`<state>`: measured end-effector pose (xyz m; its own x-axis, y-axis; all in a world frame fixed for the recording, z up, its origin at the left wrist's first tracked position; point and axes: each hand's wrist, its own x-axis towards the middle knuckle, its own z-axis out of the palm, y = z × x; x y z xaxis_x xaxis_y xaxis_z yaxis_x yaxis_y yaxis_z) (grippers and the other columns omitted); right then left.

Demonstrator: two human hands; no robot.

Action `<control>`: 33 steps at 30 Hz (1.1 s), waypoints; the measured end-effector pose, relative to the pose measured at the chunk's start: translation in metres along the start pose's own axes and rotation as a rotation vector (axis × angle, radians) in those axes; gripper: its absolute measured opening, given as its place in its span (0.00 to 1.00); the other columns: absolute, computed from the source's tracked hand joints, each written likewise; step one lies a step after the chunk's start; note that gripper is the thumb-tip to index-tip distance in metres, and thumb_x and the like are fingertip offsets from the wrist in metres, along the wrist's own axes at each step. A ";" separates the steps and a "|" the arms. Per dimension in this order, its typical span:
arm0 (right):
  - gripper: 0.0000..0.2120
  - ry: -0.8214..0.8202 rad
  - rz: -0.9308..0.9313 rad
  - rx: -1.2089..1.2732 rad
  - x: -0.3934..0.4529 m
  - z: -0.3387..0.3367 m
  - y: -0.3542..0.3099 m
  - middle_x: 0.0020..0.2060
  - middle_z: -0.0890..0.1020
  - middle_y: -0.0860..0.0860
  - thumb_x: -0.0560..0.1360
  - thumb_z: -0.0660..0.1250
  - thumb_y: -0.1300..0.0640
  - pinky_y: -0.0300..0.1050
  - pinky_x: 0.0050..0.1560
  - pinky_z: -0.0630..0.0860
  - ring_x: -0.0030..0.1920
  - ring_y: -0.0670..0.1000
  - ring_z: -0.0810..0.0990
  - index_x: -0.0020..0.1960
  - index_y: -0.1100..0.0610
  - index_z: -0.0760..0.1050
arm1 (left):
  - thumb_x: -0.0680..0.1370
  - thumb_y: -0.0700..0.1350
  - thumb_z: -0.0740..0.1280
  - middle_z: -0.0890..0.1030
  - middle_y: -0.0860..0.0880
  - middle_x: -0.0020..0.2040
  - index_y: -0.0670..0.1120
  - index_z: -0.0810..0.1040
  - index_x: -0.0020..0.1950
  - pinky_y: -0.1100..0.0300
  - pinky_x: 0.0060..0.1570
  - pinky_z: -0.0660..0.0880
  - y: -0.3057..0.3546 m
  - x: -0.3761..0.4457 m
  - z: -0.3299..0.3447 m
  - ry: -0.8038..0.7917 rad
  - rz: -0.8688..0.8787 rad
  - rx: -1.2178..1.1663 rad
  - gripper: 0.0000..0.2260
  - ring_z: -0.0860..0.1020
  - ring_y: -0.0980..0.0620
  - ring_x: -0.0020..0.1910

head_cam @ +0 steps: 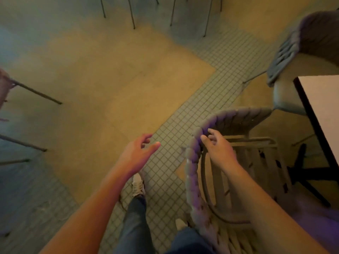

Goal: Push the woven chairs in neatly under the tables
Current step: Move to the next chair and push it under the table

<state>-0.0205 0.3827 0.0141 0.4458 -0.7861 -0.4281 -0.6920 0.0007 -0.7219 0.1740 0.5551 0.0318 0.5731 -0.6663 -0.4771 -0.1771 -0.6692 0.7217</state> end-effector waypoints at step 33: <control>0.29 0.744 0.612 0.310 0.569 -0.206 -0.144 0.72 0.69 0.50 0.76 0.60 0.41 0.42 0.64 0.63 0.71 0.49 0.66 0.74 0.52 0.61 | 0.75 0.60 0.63 0.75 0.48 0.65 0.50 0.73 0.68 0.51 0.58 0.71 0.523 0.748 0.108 -0.652 0.837 0.724 0.24 0.75 0.47 0.63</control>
<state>0.2160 -0.1917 -0.0136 -0.4765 -0.7827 -0.4004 -0.4583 0.6098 -0.6467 0.4238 -0.3286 -0.0018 -0.3826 -0.8678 -0.3171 -0.8015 0.1410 0.5811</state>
